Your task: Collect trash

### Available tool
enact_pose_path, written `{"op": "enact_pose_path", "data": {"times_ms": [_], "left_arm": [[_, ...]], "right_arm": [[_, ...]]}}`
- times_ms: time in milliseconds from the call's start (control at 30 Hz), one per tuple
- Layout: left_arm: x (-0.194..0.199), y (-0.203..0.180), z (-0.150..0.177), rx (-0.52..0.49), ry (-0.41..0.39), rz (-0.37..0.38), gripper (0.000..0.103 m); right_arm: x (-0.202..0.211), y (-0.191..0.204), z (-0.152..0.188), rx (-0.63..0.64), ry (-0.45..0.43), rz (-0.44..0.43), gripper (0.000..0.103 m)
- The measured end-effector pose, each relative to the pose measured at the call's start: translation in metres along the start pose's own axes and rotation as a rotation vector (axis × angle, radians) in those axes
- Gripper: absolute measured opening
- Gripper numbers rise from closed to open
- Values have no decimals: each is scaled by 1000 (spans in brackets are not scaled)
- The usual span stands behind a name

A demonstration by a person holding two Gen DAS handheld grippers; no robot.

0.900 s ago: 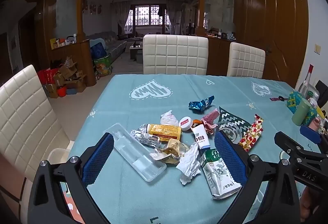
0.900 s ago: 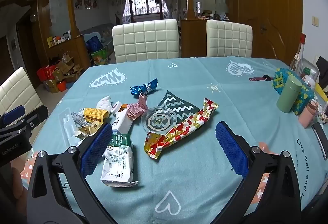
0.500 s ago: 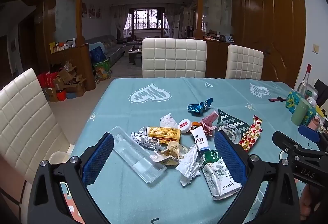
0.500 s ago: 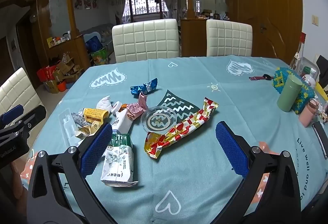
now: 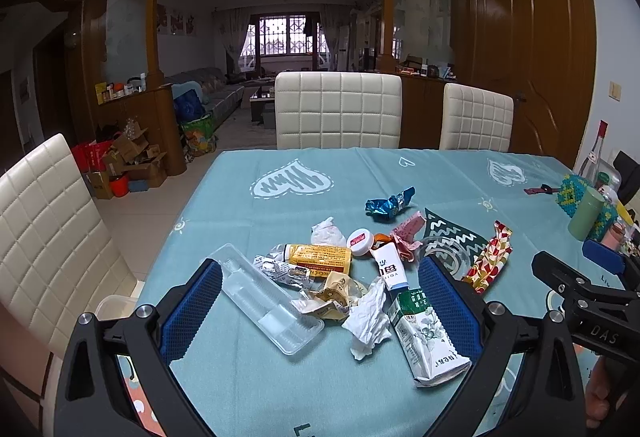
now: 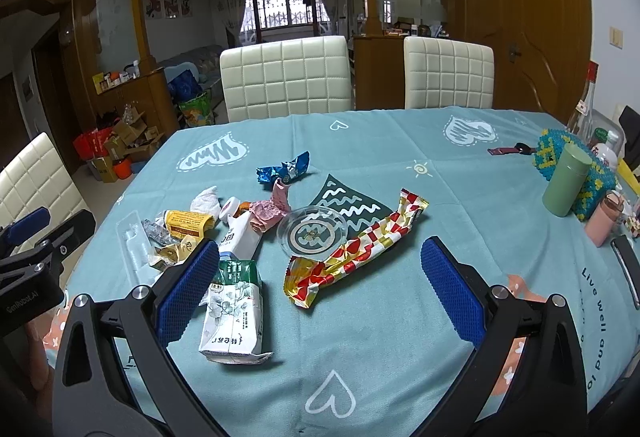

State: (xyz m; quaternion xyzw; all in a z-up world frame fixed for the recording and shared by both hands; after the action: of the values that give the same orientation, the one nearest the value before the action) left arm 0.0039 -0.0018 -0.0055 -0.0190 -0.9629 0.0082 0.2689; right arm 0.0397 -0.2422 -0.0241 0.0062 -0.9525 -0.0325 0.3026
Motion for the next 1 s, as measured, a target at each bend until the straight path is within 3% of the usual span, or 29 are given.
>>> {"op": "enact_pose_path", "data": {"times_ms": [1000], "left_arm": [[-5, 2, 1, 4, 30, 9, 96]], "right_arm": [[-1, -2, -1, 0, 1, -3, 100]]}}
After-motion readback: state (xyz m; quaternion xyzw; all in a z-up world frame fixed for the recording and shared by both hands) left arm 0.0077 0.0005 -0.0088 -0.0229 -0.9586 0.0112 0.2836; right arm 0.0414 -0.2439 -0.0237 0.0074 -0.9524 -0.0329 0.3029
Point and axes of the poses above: each gripper's, at about its wrist camera, not at the fingertips, and x roughly against the way its jaws point, y to its left, z to its underside, the point moved 1 cm from there along -x, roughly the way its jaws point, and after that the axes turned 2 degrees about z, right-handed, at the moved point
